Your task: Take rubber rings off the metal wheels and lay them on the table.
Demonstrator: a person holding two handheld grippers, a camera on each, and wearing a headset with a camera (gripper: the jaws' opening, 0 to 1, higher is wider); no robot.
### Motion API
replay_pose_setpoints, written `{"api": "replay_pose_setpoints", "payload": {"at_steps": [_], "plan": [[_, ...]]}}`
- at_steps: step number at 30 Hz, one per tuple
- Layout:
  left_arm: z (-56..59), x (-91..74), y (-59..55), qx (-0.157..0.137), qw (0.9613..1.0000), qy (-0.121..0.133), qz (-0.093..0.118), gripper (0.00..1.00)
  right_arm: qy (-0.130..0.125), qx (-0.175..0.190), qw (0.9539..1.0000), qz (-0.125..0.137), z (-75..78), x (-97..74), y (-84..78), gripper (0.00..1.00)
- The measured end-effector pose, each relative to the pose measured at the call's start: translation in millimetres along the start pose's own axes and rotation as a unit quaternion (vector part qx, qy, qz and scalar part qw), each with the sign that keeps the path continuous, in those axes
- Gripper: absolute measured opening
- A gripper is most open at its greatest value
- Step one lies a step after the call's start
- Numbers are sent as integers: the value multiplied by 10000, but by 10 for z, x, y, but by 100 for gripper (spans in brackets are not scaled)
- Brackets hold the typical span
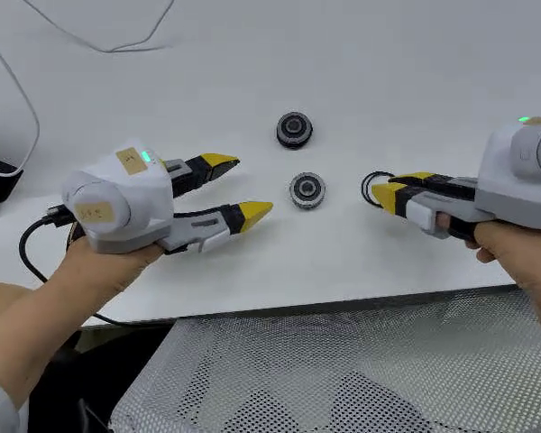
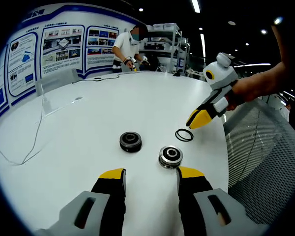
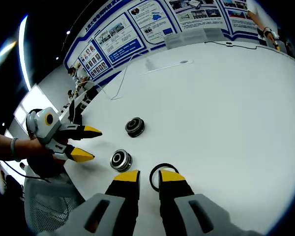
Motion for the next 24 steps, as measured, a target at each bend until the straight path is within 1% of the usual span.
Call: {"api": "replay_pose_setpoints", "payload": {"at_steps": [2, 11, 16, 20, 24], "plan": [[-32, 40, 32, 37, 10000, 19, 41, 38, 43, 101, 9999, 63, -18, 36, 26, 15], [-103, 252, 175, 121, 9997, 55, 188, 33, 191, 248, 9993, 201, -111, 216, 108, 14], [-103, 343, 226, 166, 9997, 40, 174, 32, 276, 320, 9987, 276, -159, 339, 171, 14], [-112, 382, 255, 180, 9997, 56, 162, 31, 323, 340, 9984, 308, -185, 428, 205, 14], [-143, 430, 273, 232, 9996, 92, 129, 28, 361, 368, 9982, 308, -187, 510, 217, 14]]}}
Point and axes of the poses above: the centre of the closed fingertips' face, and the gripper's own axes: x roughly forward along the fingers, z roughly to its right, y roughly out of its top, the point moved 5 cm from there along -x, roughly backward along the fingers, and after that the axes turned 12 degrees about z, right-handed, at the moved point
